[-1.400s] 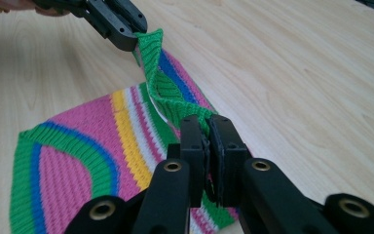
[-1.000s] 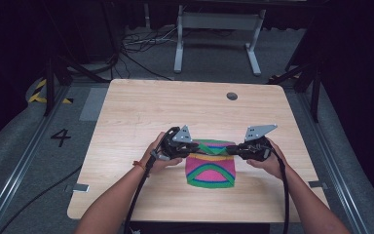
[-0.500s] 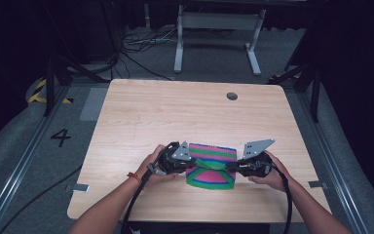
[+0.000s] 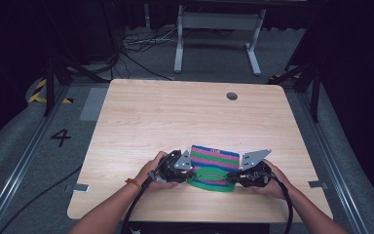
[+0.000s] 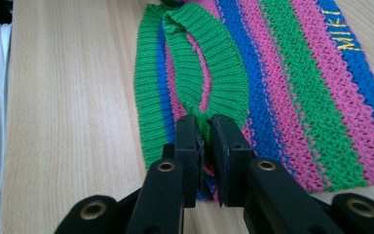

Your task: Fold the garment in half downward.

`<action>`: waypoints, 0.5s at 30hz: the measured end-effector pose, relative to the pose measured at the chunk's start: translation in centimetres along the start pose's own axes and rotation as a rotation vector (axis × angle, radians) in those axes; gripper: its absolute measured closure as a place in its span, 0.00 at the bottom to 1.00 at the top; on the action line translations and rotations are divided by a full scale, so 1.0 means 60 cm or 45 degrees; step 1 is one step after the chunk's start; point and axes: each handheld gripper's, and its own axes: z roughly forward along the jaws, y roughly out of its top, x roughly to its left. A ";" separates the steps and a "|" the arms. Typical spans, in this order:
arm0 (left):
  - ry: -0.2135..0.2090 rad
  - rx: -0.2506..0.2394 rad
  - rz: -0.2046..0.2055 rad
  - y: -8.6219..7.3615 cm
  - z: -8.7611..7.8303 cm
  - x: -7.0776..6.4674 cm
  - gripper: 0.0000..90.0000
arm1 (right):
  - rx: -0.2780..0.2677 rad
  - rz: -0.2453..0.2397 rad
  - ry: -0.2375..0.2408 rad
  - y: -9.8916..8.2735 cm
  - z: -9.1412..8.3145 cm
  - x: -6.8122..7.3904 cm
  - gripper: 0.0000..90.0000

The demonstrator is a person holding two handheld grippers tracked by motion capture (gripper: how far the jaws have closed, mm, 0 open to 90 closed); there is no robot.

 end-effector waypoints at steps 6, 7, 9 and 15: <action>0.020 0.006 0.004 0.009 0.016 0.001 0.65 | -0.002 -0.001 -0.027 -0.003 0.004 0.004 0.92; 0.009 0.000 0.006 0.009 0.017 0.003 0.67 | 0.002 0.003 -0.032 -0.005 0.005 0.004 0.92; 0.008 -0.003 0.014 0.009 0.017 0.004 0.74 | 0.001 0.013 -0.027 -0.008 0.007 0.003 0.93; 0.013 0.016 0.058 0.012 0.010 0.000 0.91 | -0.002 0.034 -0.056 -0.011 0.009 0.000 0.93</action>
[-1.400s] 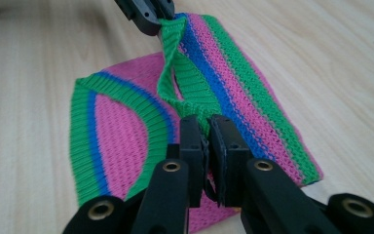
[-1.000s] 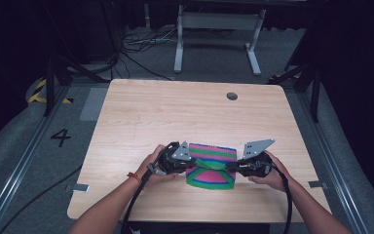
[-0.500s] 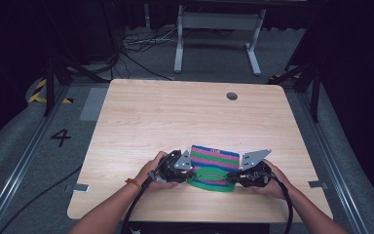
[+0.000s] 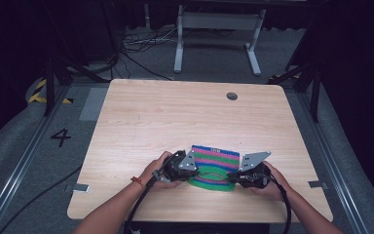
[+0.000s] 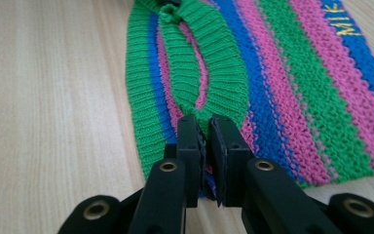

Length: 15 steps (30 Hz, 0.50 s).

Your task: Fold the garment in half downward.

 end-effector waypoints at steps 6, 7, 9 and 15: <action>0.038 -0.035 0.031 0.011 -0.018 -0.002 0.94 | -0.042 -0.006 -0.058 0.006 -0.011 -0.004 0.95; 0.043 -0.065 0.027 0.016 -0.029 -0.001 0.94 | -0.057 -0.004 -0.065 0.008 -0.015 -0.005 0.95; 0.041 -0.078 0.031 0.017 -0.034 -0.001 0.94 | -0.087 -0.003 -0.062 0.012 -0.024 -0.006 0.95; -0.013 -0.046 0.065 0.012 -0.041 -0.018 0.94 | -0.088 -0.028 -0.025 0.013 -0.037 0.006 0.95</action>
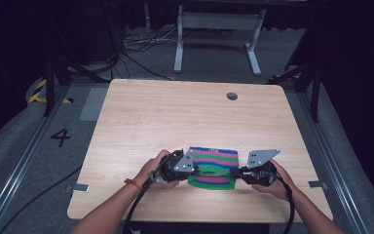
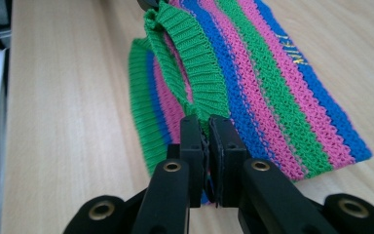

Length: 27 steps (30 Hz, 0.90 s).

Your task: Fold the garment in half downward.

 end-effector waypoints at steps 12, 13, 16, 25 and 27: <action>-0.059 0.079 0.000 -0.025 0.030 -0.013 0.91 | 0.145 -0.043 0.046 -0.021 0.032 0.020 0.94; -0.059 0.079 0.000 -0.025 0.030 -0.013 0.91 | 0.145 -0.043 0.046 -0.021 0.032 0.020 0.94; -0.052 0.047 -0.040 -0.030 0.033 -0.008 0.91 | 0.138 -0.044 0.016 -0.024 0.034 0.017 0.94; 0.011 0.034 -0.051 -0.032 0.040 0.008 0.92 | 0.099 -0.019 -0.046 -0.026 0.040 -0.008 0.94; 0.006 0.027 -0.070 -0.033 0.040 0.009 0.91 | 0.104 -0.018 -0.056 -0.024 0.041 -0.009 0.94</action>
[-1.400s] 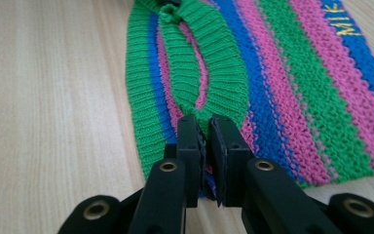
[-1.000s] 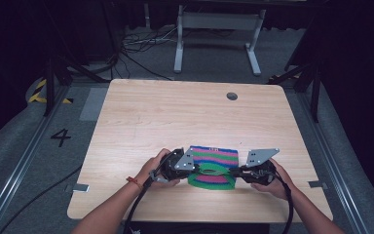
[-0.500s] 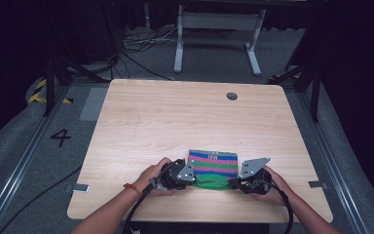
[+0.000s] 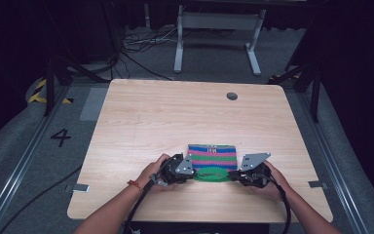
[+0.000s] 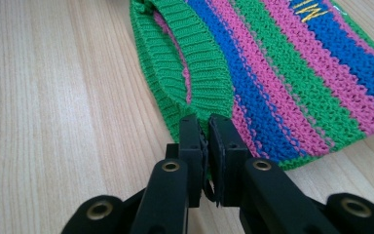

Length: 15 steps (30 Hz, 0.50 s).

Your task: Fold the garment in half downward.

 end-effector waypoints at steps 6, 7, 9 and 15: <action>0.024 0.017 0.008 0.004 -0.005 -0.009 0.89 | -0.016 -0.004 0.006 -0.001 -0.004 0.004 0.91; 0.023 0.012 0.005 0.004 -0.006 -0.009 0.88 | -0.015 -0.014 0.001 -0.001 -0.008 0.007 0.91; 0.020 0.008 0.002 0.004 -0.010 -0.010 0.87 | -0.010 -0.028 -0.006 0.000 -0.010 0.008 0.91; 0.043 -0.005 0.020 0.005 -0.026 -0.013 0.85 | -0.043 -0.036 -0.009 0.003 -0.023 0.013 0.88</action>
